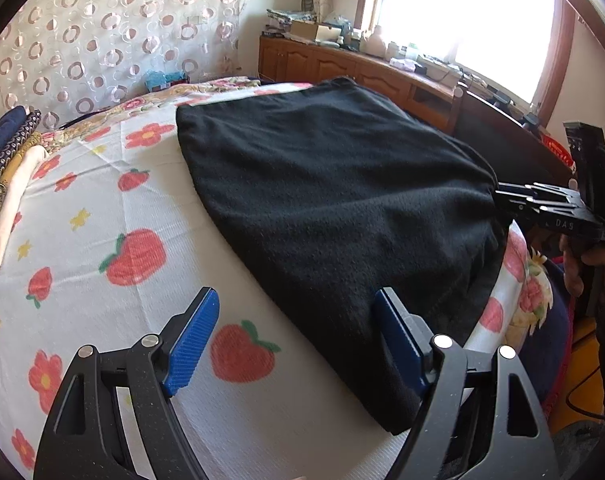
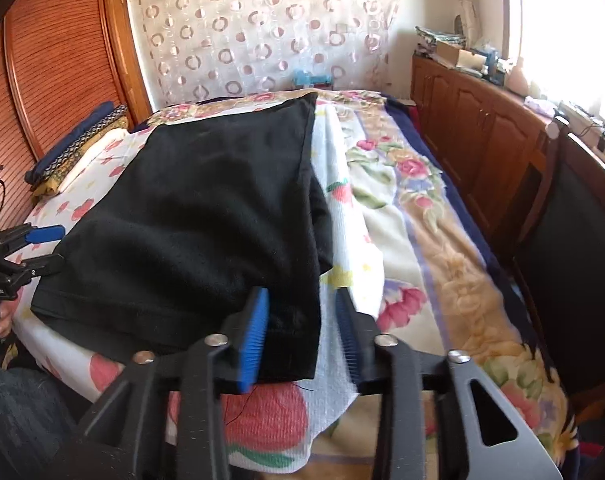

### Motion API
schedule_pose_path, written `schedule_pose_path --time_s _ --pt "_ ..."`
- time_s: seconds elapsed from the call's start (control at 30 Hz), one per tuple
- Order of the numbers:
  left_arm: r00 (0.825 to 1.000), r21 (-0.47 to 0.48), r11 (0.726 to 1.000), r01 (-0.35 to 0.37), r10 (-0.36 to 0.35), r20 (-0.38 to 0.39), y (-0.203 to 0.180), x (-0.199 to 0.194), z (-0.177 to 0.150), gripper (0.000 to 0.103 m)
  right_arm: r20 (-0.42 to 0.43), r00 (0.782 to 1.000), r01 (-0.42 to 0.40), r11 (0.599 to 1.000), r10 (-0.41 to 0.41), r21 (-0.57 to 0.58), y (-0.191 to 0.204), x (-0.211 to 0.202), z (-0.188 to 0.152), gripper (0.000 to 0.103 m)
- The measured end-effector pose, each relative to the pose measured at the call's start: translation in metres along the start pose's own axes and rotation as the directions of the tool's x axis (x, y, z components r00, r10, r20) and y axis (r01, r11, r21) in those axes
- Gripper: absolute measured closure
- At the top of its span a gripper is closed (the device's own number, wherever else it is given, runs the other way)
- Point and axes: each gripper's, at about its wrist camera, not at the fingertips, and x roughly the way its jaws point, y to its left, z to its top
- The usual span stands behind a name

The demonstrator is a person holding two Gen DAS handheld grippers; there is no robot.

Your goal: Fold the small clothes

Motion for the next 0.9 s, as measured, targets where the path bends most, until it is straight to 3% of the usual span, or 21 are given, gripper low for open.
schedule_pose_path --time_s 0.33,0.53,0.63,0.7,0.77,0.83,0.9 --pt "0.999 0.032 0.999 0.043 -0.042 -0.014 -0.012 0.003 -0.011 0.022 -0.032 0.999 -0.026 0.999 0.025 -0.031 -0.004 0.006 0.003 0.057" --pt "0.997 0.065 0.995 0.071 -0.07 -0.017 -0.022 -0.001 -0.015 0.034 -0.069 0.997 -0.046 0.997 0.041 -0.068 -0.003 0.003 0.003 0.057" --pt "0.996 0.061 0.994 0.087 -0.086 -0.016 -0.022 -0.002 -0.016 0.034 -0.088 0.995 -0.063 0.994 0.055 -0.091 0.003 0.002 0.003 0.058" --pt "0.996 0.061 0.994 0.091 -0.09 -0.015 -0.023 -0.002 -0.016 0.038 -0.089 0.993 -0.083 0.992 0.075 -0.097 0.006 0.003 0.003 0.066" --pt "0.995 0.059 0.994 0.096 -0.096 -0.013 -0.023 -0.003 -0.016 0.049 -0.087 0.991 -0.105 0.99 0.097 -0.094 0.007 0.004 0.004 0.08" --pt "0.995 0.05 0.994 0.099 -0.099 -0.011 -0.021 -0.004 -0.016 0.052 -0.079 0.989 -0.133 0.987 0.126 -0.089 0.007 0.006 0.004 0.089" --pt "0.995 0.032 0.995 0.099 -0.099 -0.007 -0.017 -0.005 -0.016 0.055 -0.063 0.988 -0.143 0.986 0.138 -0.082 0.006 0.008 0.003 0.092"
